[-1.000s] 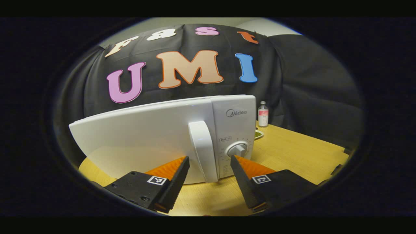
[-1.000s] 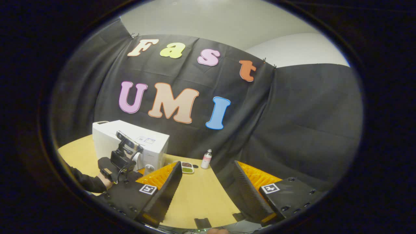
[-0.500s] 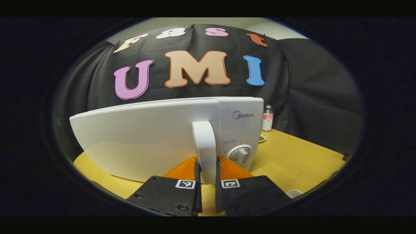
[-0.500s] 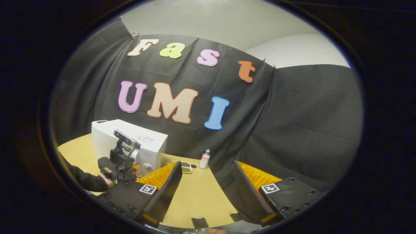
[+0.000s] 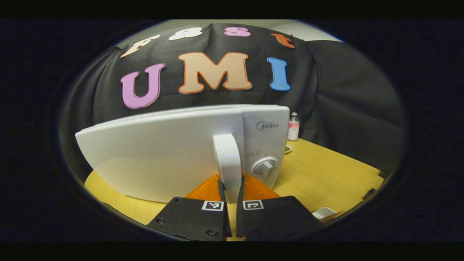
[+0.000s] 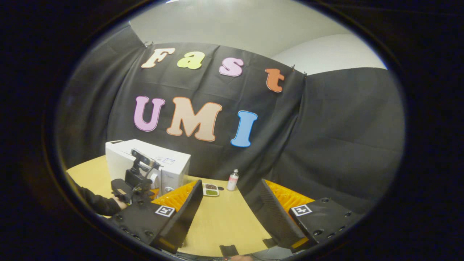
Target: Open the microwave oven with the left hand, put the food in, and close the microwave oven.
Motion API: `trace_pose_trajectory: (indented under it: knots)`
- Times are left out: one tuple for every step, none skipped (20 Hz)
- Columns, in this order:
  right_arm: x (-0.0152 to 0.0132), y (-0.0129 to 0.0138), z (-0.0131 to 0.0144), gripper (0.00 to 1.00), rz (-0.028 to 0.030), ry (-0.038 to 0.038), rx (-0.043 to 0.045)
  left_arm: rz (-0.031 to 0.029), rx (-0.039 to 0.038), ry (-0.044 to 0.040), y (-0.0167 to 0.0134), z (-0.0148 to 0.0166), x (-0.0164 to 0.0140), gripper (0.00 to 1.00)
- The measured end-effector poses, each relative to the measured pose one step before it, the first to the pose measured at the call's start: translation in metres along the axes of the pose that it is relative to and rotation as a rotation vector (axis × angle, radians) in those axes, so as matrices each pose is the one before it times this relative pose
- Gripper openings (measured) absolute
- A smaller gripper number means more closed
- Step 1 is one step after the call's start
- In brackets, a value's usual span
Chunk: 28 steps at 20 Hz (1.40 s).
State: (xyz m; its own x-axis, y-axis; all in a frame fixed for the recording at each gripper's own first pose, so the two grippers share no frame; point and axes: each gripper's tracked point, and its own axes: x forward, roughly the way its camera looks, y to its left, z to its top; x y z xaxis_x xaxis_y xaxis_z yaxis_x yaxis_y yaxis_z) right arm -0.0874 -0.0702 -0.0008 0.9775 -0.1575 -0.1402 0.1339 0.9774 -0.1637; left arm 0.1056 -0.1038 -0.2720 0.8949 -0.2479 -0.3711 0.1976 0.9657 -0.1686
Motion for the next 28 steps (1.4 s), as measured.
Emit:
trace_pose_trajectory:
  knots:
    - [0.00143,-0.00302,0.00207,0.97,-0.00840,-0.00915,0.00663,-0.00614,0.01262,-0.05702,-0.00133,0.00560,-0.01759,0.06]
    - [0.00115,-0.00028,0.00114,0.97,-0.00310,-0.00394,0.01437,-0.00061,0.04615,0.01501,-0.00040,-0.00930,-0.01631,0.04]
    - [0.00218,0.00312,-0.00334,0.97,0.00535,0.00524,0.01639,-0.00363,0.03187,-0.01042,0.00258,-0.00499,-0.01730,0.05]
    - [0.00154,0.00487,-0.00202,0.97,0.01429,0.00644,0.01236,-0.00810,-0.01041,0.01350,0.00490,-0.00454,-0.01290,0.06]
    - [0.00354,0.00489,-0.00359,0.97,0.01343,0.00862,0.00447,-0.00483,-0.04411,0.02299,0.00405,-0.00617,-0.01643,0.04]
    - [0.00291,0.00464,-0.00274,0.97,0.01241,0.00807,0.00296,-0.00127,-0.04318,0.00989,0.00358,-0.00271,-0.01285,0.05]
    - [0.00118,0.00551,0.00164,0.97,0.01467,-0.00090,0.01032,0.00202,-0.01536,0.02561,0.00255,-0.00676,-0.01339,0.05]
    - [0.00230,0.00844,0.00312,1.00,0.02142,-0.00614,0.01468,0.00565,0.01149,0.01376,0.00443,-0.00465,-0.01339,0.05]
    - [0.00302,0.01002,-0.00035,1.00,0.02273,-0.00069,0.00975,0.00748,0.01516,0.00573,0.00535,-0.00206,-0.01176,0.05]
    - [0.00259,0.00769,-0.00154,1.00,0.01896,0.00311,0.00403,0.00946,0.00435,0.01239,0.00624,-0.00403,-0.01071,0.04]
    - [0.00289,0.00757,-0.00200,1.00,0.02038,0.00370,0.00398,0.01474,-0.00590,0.00730,0.00682,-0.00379,-0.00973,0.03]
    - [0.00205,0.00917,-0.00178,0.98,0.02139,0.00596,0.00681,0.01544,-0.01092,0.00898,0.00659,-0.00370,-0.00901,0.05]
    - [0.00202,0.00912,-0.00154,0.98,0.02067,0.00789,0.01008,0.01579,-0.00733,0.00640,0.00694,-0.00328,-0.00865,0.05]
    - [0.00192,0.01032,-0.00077,0.98,0.01897,0.00671,0.01104,0.01534,-0.00781,0.00581,0.00684,-0.00300,-0.00843,0.05]
    - [0.00213,0.01017,0.00080,0.98,0.01897,0.00073,0.00937,0.01708,-0.00891,0.00310,0.00877,-0.00357,-0.00828,0.06]
    - [0.00211,0.00966,0.00203,1.00,0.01494,-0.00501,0.00021,0.01662,-0.00412,0.00069,0.00872,-0.00259,-0.00865,0.06]
    - [0.00249,0.00844,0.00156,1.00,0.01220,-0.00587,-0.00977,0.02024,0.00326,0.00510,0.01049,-0.00402,-0.00806,0.05]
    - [0.00211,0.00902,0.00081,1.00,0.00770,-0.00667,-0.01954,0.02298,0.00484,0.00854,0.01354,-0.00432,-0.00866,0.06]
    - [0.00160,0.00846,0.00020,0.97,0.00977,-0.00657,-0.01984,0.02726,0.00043,0.00526,0.01672,-0.00316,-0.00918,0.06]
    - [0.00126,0.01105,0.00069,0.97,0.01087,-0.00467,-0.01263,0.03095,-0.00799,0.00467,0.01931,-0.00318,-0.00919,0.07]
    - [0.00057,0.01047,-0.00191,0.97,0.01176,-0.00457,-0.00253,0.03733,-0.01288,0.00035,0.02111,-0.00396,-0.00768,0.05]
    - [0.00078,0.01135,-0.00122,0.98,0.01219,-0.00447,0.00430,0.04457,-0.01518,0.00304,0.02266,-0.00287,-0.00552,0.05]
    - [0.00154,0.01024,-0.00272,0.98,0.00961,0.00155,0.00379,0.03269,-0.01637,0.00518,0.02152,-0.00504,-0.00399,0.05]
    - [0.00219,0.01048,-0.00326,0.97,0.01104,0.00490,0.00228,-0.00489,-0.04075,-0.00673,0.01464,0.00042,-0.00110,0.05]
    - [0.00195,0.00956,-0.00133,1.00,0.00782,0.00083,-0.00044,-0.01540,-0.02120,0.00406,0.00483,0.00019,-0.00255,0.02]
    - [0.00155,0.00845,0.00086,1.00,0.00737,-0.00457,-0.00391,-0.02119,0.01169,0.00645,0.00527,-0.00122,-0.00093,0.04]
    - [0.00163,0.00591,0.00227,0.98,0.00286,-0.00846,-0.00441,-0.01964,0.01974,-0.01612,0.00284,0.00247,0.00126,0.05]
    - [0.00110,0.00460,0.00203,0.97,0.00072,-0.00608,-0.00181,-0.01804,0.00559,-0.00268,0.00402,0.00111,-0.00063,0.05]
